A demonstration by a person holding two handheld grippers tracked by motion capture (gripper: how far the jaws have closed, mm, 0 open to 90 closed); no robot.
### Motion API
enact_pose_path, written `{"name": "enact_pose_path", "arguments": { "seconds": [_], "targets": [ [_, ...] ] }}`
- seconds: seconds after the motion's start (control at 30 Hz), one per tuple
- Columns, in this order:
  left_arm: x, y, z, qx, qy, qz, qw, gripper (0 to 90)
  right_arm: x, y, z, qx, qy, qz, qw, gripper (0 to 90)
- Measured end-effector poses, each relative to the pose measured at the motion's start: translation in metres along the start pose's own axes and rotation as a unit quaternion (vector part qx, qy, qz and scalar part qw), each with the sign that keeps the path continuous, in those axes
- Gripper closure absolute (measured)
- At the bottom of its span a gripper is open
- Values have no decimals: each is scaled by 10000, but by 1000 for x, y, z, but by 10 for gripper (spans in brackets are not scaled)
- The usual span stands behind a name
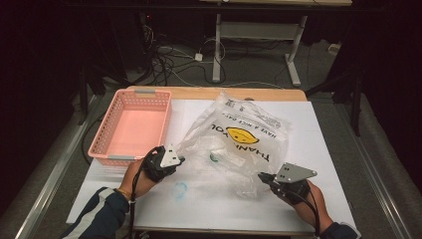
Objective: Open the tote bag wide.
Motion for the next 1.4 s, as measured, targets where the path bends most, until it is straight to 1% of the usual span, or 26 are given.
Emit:
{"name": "enact_pose_path", "arguments": {
  "seconds": [0.13,0.17,0.27,0.37,0.53,0.6,0.73,0.9,0.93,1.0,1.07,1.1,1.13,1.17,1.2,1.27,1.3,1.33,1.37,1.4],
  "targets": [
    [0,-1,0,-12,3,-8,10000,859,0,-1,0,14,15,-28,10000,888],
    [0,-1,-1,-12,8,-5,10000,860,0,-1,0,26,12,-22,10000,867],
    [-1,-2,-1,-18,1,-3,10000,860,1,-2,1,72,3,-54,10000,844],
    [-3,-5,0,-13,-56,-31,10000,860,2,-3,2,81,-16,-61,9999,886],
    [-6,-10,1,-6,-77,-48,10000,860,2,-1,4,113,-62,17,9999,895],
    [-6,-12,1,-3,-92,-77,9999,860,3,-3,4,99,-46,-1,9999,899],
    [-7,-15,1,26,-116,-128,9998,860,5,-6,3,55,-100,-97,9999,900],
    [-7,-15,3,38,-202,-209,9996,860,6,-10,3,-40,-100,-201,9997,900],
    [-7,-15,4,46,-187,-205,9996,859,6,-10,2,-43,-88,-211,9997,900],
    [-7,-14,4,88,-255,-215,9994,858,6,-11,2,-106,-78,-243,9996,900],
    [-7,-14,5,98,-267,-238,9993,857,6,-12,1,-132,-67,-247,9996,900],
    [-7,-14,5,117,-310,-268,9991,842,6,-12,1,-155,-42,-253,9996,900],
    [-6,-14,6,183,-365,-259,9988,748,6,-12,1,-158,-33,-259,9995,900],
    [-5,-14,7,292,-400,-264,9984,667,6,-12,1,-178,-35,-253,9995,900],
    [-5,-14,7,367,-462,-265,9979,629,6,-12,0,-209,-46,-254,9994,900],
    [-5,-13,9,530,-662,-266,9960,518,6,-13,-1,-219,-36,-276,9994,900],
    [-4,-13,10,576,-716,-261,9954,459,6,-13,-1,-237,-33,-288,9993,900],
    [-3,-11,10,525,-737,-260,9956,400,7,-13,-2,-236,-24,-307,9992,900],
    [-1,-10,10,453,-745,-268,9958,373,7,-14,-2,-246,-9,-316,9992,900],
    [1,-7,8,438,-740,-256,9960,350,7,-14,-2,-263,-21,-324,9991,900]
  ]
}}
Point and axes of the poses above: each handheld gripper's, and its own axes: y roughly forward along the jaws, x roughly out of its top, z roughly to its left, the point moved 2 cm from there along y, roughly forward along the jaws, and after that the axes turned 13 degrees about x, right-handed, at the moved point
